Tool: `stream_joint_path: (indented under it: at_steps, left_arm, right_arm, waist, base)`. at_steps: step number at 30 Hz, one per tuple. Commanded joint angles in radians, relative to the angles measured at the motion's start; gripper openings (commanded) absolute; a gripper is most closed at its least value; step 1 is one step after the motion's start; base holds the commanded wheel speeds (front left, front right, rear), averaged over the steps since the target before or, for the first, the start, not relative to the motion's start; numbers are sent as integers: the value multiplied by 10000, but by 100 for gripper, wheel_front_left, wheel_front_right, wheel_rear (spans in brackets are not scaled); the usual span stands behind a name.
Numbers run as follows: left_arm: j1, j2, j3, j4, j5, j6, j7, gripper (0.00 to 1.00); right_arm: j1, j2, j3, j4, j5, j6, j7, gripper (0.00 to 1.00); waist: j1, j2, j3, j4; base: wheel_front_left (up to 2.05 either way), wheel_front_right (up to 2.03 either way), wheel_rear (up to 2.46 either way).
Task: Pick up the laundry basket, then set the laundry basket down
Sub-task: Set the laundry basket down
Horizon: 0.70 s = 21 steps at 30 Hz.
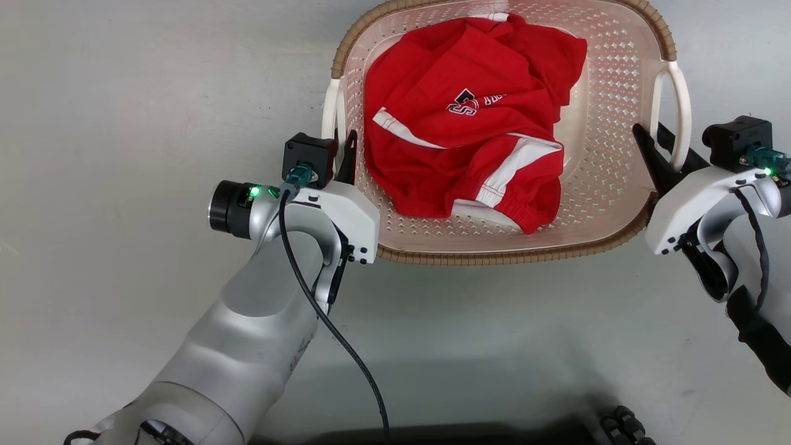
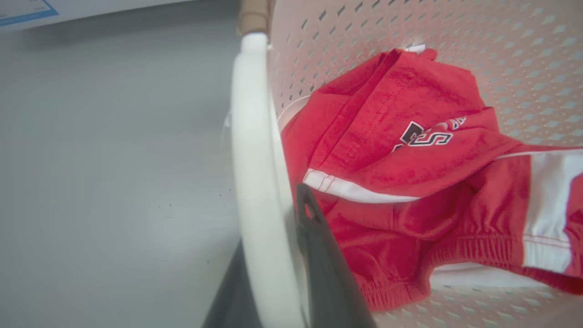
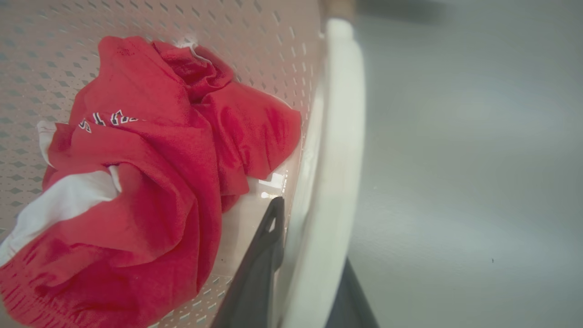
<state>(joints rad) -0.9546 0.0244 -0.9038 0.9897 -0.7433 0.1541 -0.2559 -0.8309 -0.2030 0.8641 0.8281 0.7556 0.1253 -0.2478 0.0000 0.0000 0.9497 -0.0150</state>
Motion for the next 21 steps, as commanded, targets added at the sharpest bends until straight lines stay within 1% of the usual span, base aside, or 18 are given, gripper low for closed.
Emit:
stream_joint_path:
  at_steps: [1, 2, 3, 5, 6, 13, 21]
  left_arm:
    - [-6, 258, -69, -21, 67, -126, -59, 0]
    - [-10, 258, -79, 2, 0, -92, -59, 0]
    - [-5, 258, -68, -4, -98, -58, -59, 15]
    - [23, 258, -107, -54, -314, -58, -59, 64]
    - [29, 258, -106, -115, -433, -46, -59, 100]
    - [36, 258, -542, -413, -994, 43, -59, 100]
    - [-49, 258, -877, -554, -1377, 165, -59, 100]
  right_arm:
    - [607, -407, 9, -9, -141, 54, -139, 1]
    - [597, -405, -87, -13, -155, 54, -139, 47]
    - [587, -401, -190, 8, -200, 54, -139, 100]
    - [607, -356, -323, 60, -263, 54, -139, 100]
    - [614, -339, -374, 69, -286, 54, -139, 100]
    - [635, -313, -506, 139, -394, 54, -139, 100]
    - [571, -217, -548, 4, -473, 54, -139, 100]
  waist:
    - [0, 0, 14, -2]
    - [0, 0, 28, -2]
    - [0, 0, 43, -1]
    - [0, 0, 73, 13]
    - [0, 0, 91, 28]
    - [0, 0, 180, 145]
    - [0, 0, 246, 160]
  base:
    - [0, 0, 0]
    - [0, 0, 0]
    - [0, 0, 0]
    - [0, 0, 0]
    - [0, 0, 0]
    - [0, 0, 0]
    - [0, 0, 0]
